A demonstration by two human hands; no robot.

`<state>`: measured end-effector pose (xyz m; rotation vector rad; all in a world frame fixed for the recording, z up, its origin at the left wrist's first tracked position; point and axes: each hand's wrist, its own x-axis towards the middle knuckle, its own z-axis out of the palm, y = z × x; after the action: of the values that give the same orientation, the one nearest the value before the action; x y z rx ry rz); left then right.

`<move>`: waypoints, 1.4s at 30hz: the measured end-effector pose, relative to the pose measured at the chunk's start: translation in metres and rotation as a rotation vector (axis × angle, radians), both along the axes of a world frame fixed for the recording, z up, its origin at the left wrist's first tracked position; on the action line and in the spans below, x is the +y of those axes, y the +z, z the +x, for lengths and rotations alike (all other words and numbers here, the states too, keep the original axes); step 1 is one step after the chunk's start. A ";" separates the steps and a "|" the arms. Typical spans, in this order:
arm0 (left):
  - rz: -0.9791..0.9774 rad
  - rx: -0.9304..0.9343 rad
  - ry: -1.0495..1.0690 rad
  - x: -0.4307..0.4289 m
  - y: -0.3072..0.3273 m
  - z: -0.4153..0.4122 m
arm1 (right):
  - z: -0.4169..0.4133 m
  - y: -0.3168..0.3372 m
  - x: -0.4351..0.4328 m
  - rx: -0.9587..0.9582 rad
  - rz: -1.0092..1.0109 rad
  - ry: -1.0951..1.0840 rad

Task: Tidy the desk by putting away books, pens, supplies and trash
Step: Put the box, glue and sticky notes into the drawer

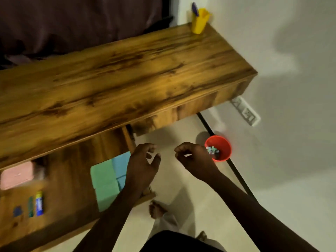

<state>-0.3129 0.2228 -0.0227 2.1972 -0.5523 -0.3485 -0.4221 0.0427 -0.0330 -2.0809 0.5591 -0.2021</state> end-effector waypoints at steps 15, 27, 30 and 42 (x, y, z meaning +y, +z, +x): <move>0.076 0.094 -0.515 -0.125 -0.027 -0.232 | -0.311 -0.037 -0.031 0.242 0.226 -0.505; 0.269 0.194 -0.785 -0.199 -0.122 -0.284 | -0.378 -0.104 -0.087 0.443 0.223 -0.666; 0.291 0.194 -0.807 -0.218 -0.149 -0.286 | -0.385 -0.137 -0.109 0.474 0.199 -0.685; 0.481 0.157 -0.825 -0.258 -0.354 -0.322 | -0.423 -0.356 -0.182 0.676 0.126 -0.503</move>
<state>-0.6353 -0.0356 -0.3764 2.2471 -1.3924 -1.1739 -0.8454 -0.1392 -0.3887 -1.8238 1.4614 0.2617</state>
